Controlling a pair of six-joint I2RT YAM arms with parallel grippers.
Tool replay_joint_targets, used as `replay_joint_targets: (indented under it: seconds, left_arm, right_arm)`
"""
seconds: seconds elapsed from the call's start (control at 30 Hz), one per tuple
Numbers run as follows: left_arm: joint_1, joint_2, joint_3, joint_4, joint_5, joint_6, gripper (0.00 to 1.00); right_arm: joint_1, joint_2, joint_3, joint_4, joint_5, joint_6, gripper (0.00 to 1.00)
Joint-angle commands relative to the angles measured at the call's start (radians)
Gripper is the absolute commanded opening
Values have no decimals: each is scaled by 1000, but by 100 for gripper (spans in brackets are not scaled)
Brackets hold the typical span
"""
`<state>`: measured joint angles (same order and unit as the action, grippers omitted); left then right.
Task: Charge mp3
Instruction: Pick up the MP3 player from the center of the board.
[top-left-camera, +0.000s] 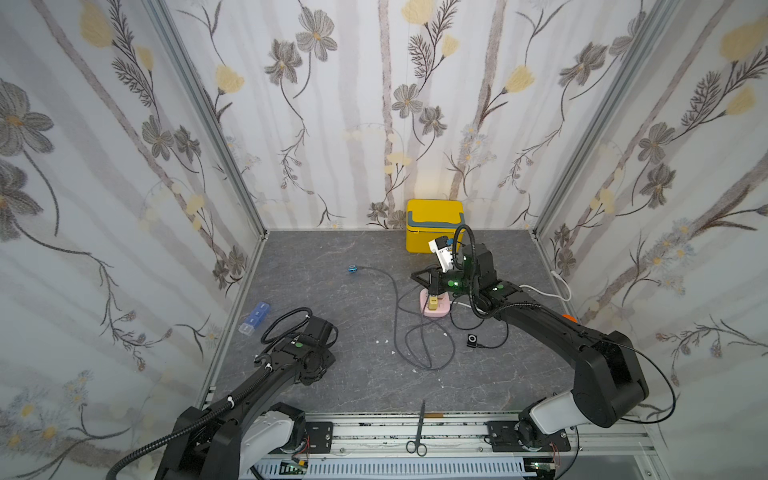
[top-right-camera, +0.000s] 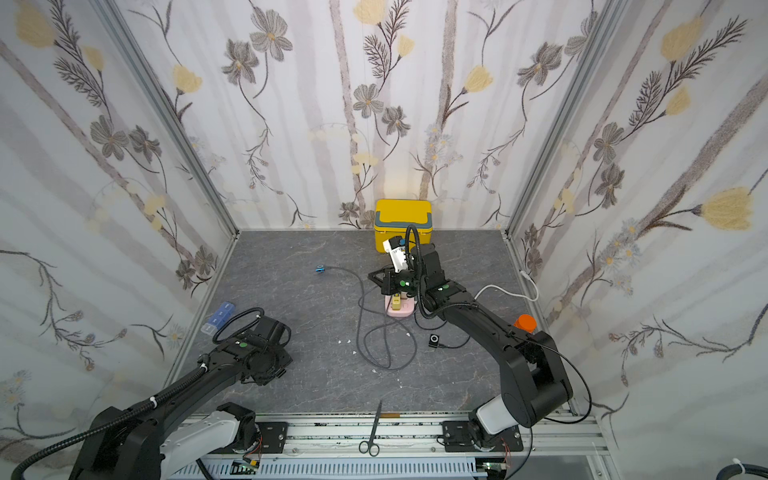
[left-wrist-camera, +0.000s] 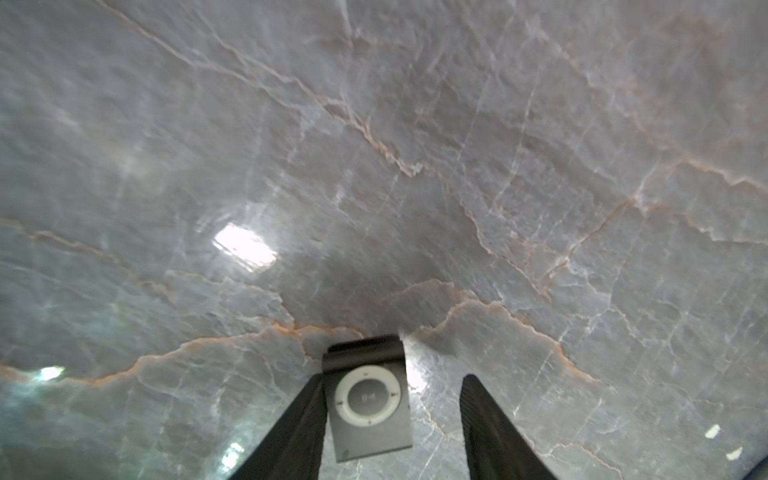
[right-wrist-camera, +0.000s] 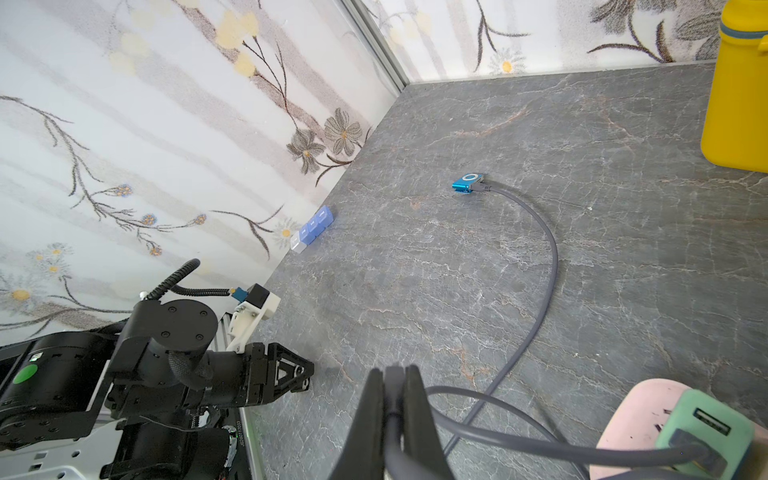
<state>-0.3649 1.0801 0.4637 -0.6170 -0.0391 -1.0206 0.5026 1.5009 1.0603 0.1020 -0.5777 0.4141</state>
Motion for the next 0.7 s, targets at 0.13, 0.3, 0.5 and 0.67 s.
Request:
replay_joint_targets:
  seconds: [0.13,0.3,0.5,0.67]
  left_arm:
    - [-9,36,24,0,48,69,53]
    - [-13,71,50,40,64,123,39]
    - [-29,104,83,110,94,195,38]
    - [-59,188,151,144,129,310,39]
  right_arm:
    - [-4,-5,-2,16,-13,-12,0]
    - [-7,-7,-6,9,-14,-12,0]
    - [-15,-31,-25,-4,9,-24,0]
    - [-25,-43,-42,-11,16,-28,0]
